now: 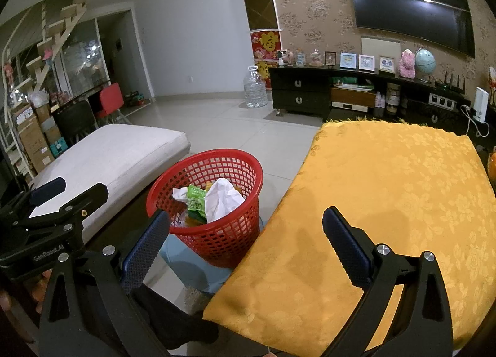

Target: Collect trash

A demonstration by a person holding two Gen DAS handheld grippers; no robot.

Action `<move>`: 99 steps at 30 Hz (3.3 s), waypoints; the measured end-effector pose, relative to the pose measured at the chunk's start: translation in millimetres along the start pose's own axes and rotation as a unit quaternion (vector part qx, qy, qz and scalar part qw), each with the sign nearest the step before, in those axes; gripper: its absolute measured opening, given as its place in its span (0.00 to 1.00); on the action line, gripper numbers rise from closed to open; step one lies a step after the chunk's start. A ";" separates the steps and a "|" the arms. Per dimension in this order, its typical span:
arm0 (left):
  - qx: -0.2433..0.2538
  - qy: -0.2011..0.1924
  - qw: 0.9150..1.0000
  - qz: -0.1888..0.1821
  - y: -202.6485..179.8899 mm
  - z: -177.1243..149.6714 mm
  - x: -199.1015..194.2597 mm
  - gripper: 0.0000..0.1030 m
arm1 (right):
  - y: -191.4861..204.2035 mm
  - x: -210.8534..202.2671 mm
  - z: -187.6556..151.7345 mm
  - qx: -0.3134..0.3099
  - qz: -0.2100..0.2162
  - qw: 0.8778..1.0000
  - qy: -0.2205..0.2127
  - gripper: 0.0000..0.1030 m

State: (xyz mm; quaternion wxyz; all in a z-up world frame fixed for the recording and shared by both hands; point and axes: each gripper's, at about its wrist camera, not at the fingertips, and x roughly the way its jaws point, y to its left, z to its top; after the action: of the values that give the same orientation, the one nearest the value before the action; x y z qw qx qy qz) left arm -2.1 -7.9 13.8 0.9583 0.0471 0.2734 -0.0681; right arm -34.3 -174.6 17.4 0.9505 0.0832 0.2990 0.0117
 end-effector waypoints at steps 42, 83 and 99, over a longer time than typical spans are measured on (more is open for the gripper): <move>0.000 0.002 1.000 0.000 0.7 1.3 -0.5 0.92 | 3.0 0.4 0.4 -0.001 0.002 1.000 0.003 0.93; -0.006 0.003 1.000 0.000 4.7 -5.6 -4.9 0.92 | 5.7 -1.2 1.1 0.001 0.004 1.000 0.007 0.93; -0.012 0.009 1.000 -0.015 3.2 -6.3 -2.8 0.92 | 3.9 -3.9 -0.5 0.008 0.006 1.000 0.012 0.93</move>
State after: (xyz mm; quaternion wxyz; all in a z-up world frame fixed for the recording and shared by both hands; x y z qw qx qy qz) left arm -7.2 -3.7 10.2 0.9552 0.0322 0.2835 -0.0789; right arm -37.7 -171.0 19.8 0.9462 0.0922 0.3097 0.0160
